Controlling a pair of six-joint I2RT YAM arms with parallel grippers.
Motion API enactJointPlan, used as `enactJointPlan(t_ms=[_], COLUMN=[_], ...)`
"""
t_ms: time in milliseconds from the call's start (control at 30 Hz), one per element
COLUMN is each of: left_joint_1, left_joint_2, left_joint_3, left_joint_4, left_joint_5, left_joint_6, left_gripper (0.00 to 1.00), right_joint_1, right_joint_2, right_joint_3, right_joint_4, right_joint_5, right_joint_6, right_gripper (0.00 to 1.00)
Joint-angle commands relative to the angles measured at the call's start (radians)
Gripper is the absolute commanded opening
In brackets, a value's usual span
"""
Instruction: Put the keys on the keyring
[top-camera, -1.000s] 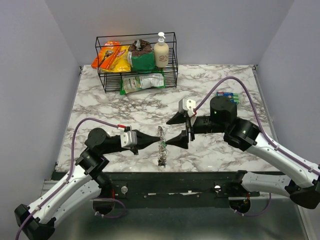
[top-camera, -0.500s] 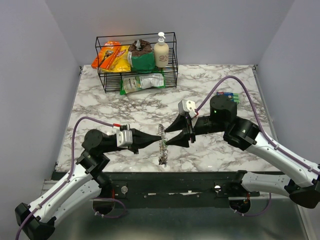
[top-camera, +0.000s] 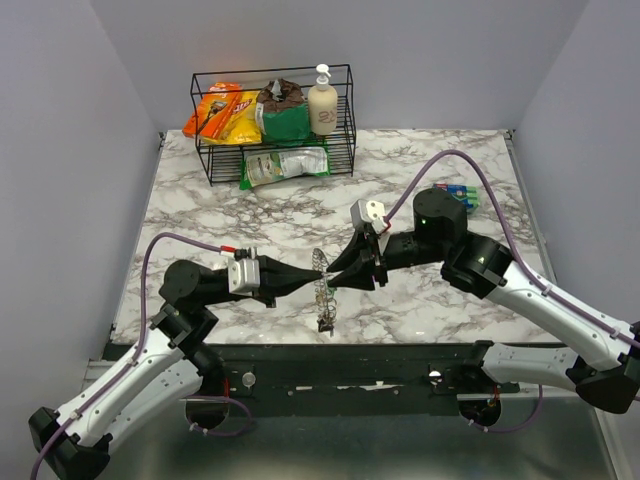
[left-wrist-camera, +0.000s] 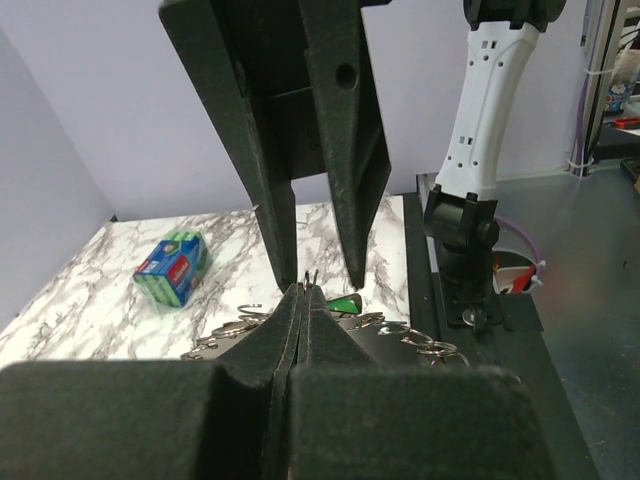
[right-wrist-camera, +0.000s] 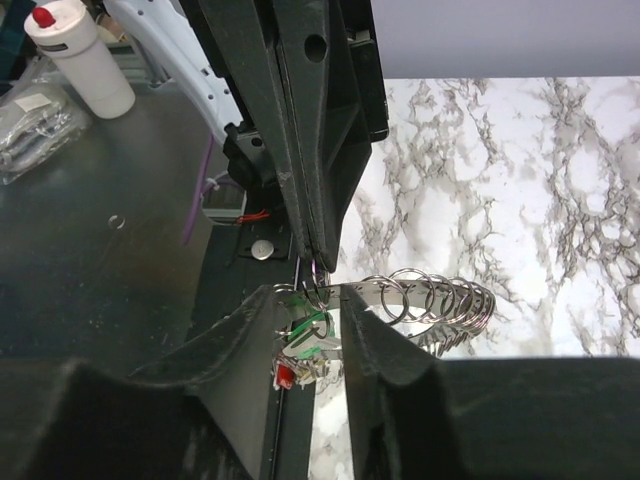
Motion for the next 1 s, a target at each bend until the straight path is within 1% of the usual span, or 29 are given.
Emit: enactJointPlan(t_ms=[0, 133, 400, 467, 500, 533, 600, 667, 867, 967], left_joint_1=[-0.004, -0.002, -0.002, -0.004, -0.004, -0.002, -0.004, -0.002, -0.002, -0.002], left_joint_2=[-0.004, -0.004, 0.009, 0.012, 0.012, 0.012, 0.014, 0.013, 0.012, 0.012], left_joint_3=[0.057, 0.062, 0.063, 0.063, 0.063, 0.063, 0.065, 0.066, 0.072, 0.094], left_joint_4=[0.053, 0.058, 0.062, 0.061, 0.064, 0.066, 0.066, 0.067, 0.059, 0.003], left_joint_5=[0.029, 0.031, 0.045, 0.049, 0.048, 0.048, 0.048, 0.048, 0.046, 0.051], left_joint_6=[-0.009, -0.013, -0.02, -0.019, -0.019, -0.02, -0.019, -0.019, -0.017, 0.009], left_gripper=[0.0, 0.0, 0.0, 0.0, 0.0, 0.0, 0.0, 0.0, 0.0, 0.0], right_joint_1=[0.002, 0.002, 0.0, 0.002, 0.003, 0.003, 0.002, 0.002, 0.002, 0.002], right_joint_2=[0.01, 0.006, -0.01, -0.01, -0.007, -0.004, 0.006, 0.015, 0.019, 0.023], right_joint_3=[0.022, 0.022, 0.022, 0.022, 0.023, 0.025, 0.026, 0.026, 0.029, 0.037], right_joint_4=[0.021, 0.021, 0.025, 0.03, 0.03, 0.03, 0.029, 0.025, 0.012, -0.01], right_joint_5=[-0.013, -0.007, 0.01, 0.012, 0.007, 0.005, -0.002, -0.007, -0.004, -0.002], right_joint_6=[0.019, 0.026, 0.035, 0.038, 0.038, 0.038, 0.041, 0.042, 0.038, 0.027], right_gripper=[0.36, 0.3, 0.29, 0.27, 0.24, 0.18, 0.12, 0.01, 0.01, 0.01])
